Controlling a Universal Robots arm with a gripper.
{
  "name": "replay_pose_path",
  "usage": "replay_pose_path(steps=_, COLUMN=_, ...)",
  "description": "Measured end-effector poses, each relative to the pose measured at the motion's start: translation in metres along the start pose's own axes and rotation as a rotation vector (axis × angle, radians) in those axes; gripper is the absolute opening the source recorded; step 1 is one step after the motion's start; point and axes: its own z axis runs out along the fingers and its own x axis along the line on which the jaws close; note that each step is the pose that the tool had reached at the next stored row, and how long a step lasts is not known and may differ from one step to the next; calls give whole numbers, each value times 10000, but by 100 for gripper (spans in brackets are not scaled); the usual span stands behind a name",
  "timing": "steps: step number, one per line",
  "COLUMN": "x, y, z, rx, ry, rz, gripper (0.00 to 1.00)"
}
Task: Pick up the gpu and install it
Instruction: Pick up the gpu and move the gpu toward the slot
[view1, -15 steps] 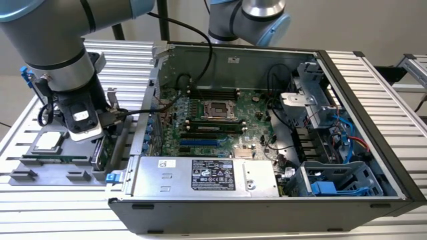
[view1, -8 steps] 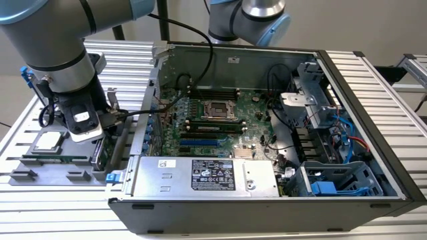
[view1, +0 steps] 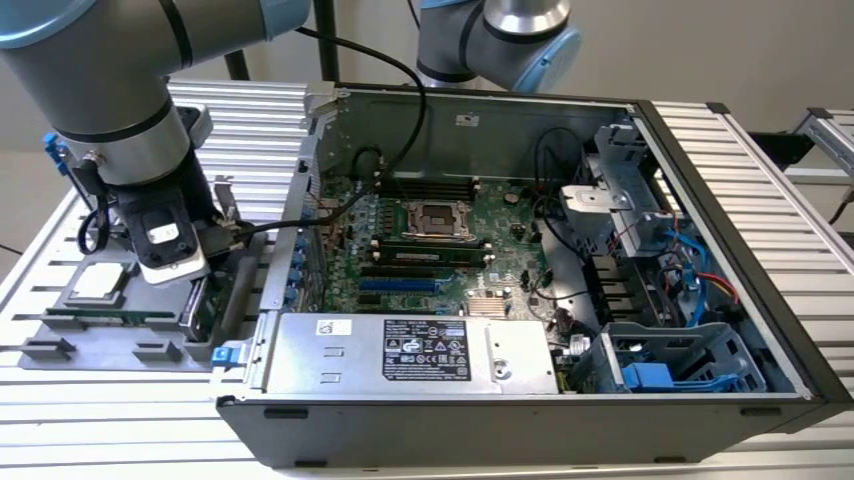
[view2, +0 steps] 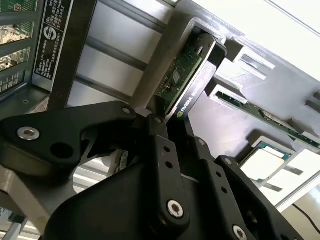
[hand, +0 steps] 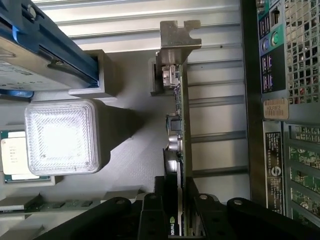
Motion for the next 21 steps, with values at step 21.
replay_pose_path(steps=21, x=0, y=5, z=1, rx=-28, ry=2, rz=1, gripper=0)
